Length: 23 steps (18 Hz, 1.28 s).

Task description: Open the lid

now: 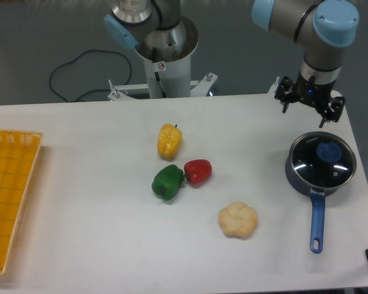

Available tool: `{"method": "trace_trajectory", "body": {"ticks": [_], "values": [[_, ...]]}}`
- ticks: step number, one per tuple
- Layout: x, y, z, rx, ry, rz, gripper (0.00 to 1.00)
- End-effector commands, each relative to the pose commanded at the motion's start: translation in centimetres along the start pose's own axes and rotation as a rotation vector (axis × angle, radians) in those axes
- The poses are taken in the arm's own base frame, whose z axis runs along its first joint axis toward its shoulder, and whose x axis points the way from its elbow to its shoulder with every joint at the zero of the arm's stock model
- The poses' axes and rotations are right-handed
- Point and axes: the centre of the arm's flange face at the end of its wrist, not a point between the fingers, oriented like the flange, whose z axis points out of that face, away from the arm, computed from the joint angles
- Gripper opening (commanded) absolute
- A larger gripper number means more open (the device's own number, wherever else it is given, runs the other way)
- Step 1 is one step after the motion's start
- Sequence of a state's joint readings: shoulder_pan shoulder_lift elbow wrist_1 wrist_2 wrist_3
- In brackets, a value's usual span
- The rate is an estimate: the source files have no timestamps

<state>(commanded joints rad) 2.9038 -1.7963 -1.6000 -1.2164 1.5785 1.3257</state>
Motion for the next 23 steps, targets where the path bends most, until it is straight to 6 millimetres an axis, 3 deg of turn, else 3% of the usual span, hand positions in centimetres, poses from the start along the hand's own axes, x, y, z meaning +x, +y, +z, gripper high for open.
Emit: {"method": "trace_trajectory", "body": {"ticks": [5,11,23], "values": [[-1.2,0.1,1.3,-0.011,0.013,-0.112,1.00],[-3.3,1.7,3.5,-0.018,0.023,-0.312,1.00],[-7.3,1.0,6.7,-0.018,0.021,-0.443,1.00]]}}
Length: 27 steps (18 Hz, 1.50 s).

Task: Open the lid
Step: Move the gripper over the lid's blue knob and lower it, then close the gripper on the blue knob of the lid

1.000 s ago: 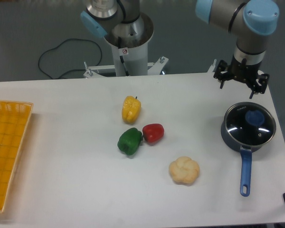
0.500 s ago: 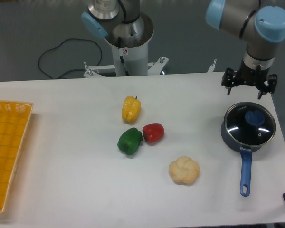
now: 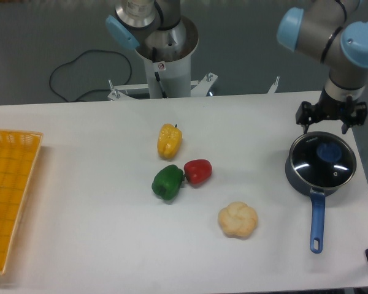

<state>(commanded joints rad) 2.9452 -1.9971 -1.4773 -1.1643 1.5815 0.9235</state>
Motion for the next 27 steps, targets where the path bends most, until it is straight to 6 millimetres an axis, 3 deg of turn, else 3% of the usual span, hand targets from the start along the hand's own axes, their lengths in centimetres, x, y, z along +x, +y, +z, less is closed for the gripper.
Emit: {"method": "trace_trajectory", "body": {"ticks": [8,27], "values": [[-1.5,-1.1,1.9,0.015,-0.019,-0.031,1.00],[-0.6,-2.3,4.1,0.006,0.000,-0.080,1.00]]}}
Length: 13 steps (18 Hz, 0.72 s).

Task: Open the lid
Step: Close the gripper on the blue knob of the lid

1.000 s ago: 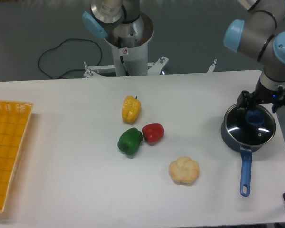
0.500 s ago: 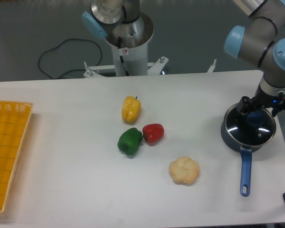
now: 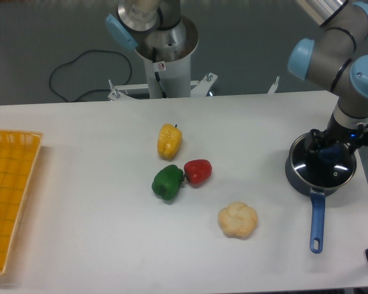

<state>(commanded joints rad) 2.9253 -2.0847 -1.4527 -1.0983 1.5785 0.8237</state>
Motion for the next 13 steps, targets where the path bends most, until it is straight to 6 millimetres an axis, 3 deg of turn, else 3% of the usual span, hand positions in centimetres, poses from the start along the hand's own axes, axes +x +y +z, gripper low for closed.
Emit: {"method": "trace_trajectory", "body": {"ticks": [13], "values": [[0.57,-0.16,0.36,0.030,0.042,-0.026,0.83]]}}
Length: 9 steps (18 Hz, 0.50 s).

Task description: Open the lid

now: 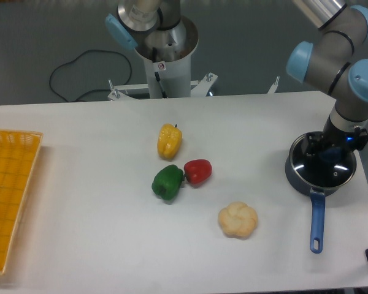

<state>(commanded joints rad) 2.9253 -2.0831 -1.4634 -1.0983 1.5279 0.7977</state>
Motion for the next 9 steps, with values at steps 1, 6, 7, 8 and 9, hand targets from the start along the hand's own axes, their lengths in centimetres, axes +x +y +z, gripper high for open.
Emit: {"method": "trace_trajectory", "body": {"ticks": [1,6,7,8,9], "values": [[0.02,-0.02,0.00,0.002,0.002,0.000,0.82],[-0.09,0.06,-0.20,0.015,0.012,-0.003,0.81],[-0.12,0.03,-0.27,0.016,0.011,-0.003,0.82],[-0.08,0.06,-0.31,0.016,0.011,-0.003,0.82],[-0.16,0.14,-0.42,0.016,0.009,-0.003,0.83]]}}
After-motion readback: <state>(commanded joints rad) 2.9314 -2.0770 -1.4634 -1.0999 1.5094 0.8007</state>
